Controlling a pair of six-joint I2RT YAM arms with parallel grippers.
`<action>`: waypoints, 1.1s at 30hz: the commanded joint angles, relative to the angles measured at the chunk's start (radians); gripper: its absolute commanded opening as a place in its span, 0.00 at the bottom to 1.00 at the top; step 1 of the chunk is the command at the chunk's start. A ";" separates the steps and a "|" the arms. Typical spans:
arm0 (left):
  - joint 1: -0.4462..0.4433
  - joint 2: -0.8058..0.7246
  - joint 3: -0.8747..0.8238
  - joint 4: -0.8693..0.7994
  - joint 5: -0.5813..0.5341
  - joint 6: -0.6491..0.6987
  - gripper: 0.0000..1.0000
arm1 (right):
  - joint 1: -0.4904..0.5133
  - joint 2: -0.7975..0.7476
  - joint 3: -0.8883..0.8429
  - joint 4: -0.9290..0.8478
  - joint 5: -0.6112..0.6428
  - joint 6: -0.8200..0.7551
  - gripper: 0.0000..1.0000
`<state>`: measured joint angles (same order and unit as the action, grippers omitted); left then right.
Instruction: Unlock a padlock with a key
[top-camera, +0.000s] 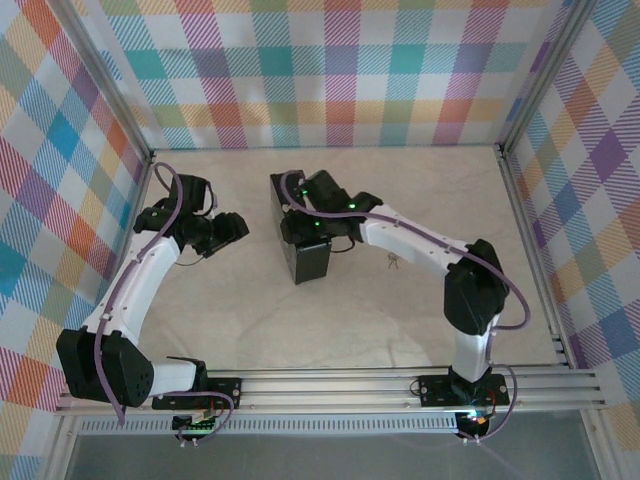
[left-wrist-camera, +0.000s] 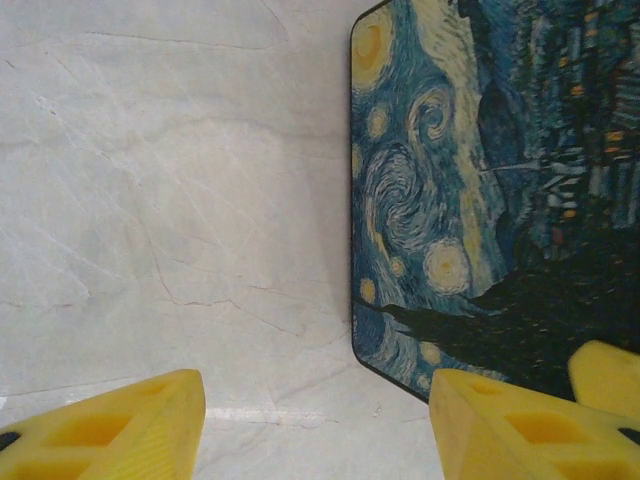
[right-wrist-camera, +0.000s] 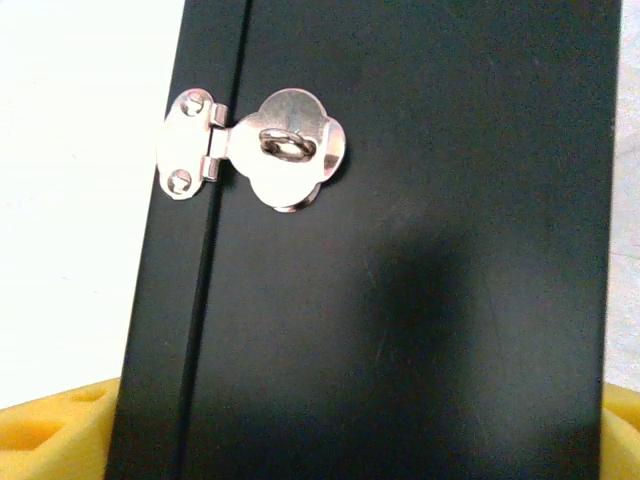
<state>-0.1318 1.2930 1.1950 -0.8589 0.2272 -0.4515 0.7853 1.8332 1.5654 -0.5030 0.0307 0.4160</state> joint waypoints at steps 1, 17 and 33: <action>0.007 -0.013 -0.031 0.002 0.024 0.022 0.61 | -0.089 -0.039 -0.168 0.230 -0.293 0.172 0.78; -0.046 0.267 0.052 0.212 -0.051 -0.080 0.61 | -0.195 0.130 -0.427 0.822 -0.666 0.504 0.82; -0.043 0.399 0.049 0.209 -0.180 -0.073 0.60 | -0.188 0.202 -0.289 0.599 -0.590 0.344 1.00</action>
<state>-0.1745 1.6699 1.2514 -0.6403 0.0845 -0.5125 0.6018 2.0182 1.2495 0.1921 -0.6079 0.8352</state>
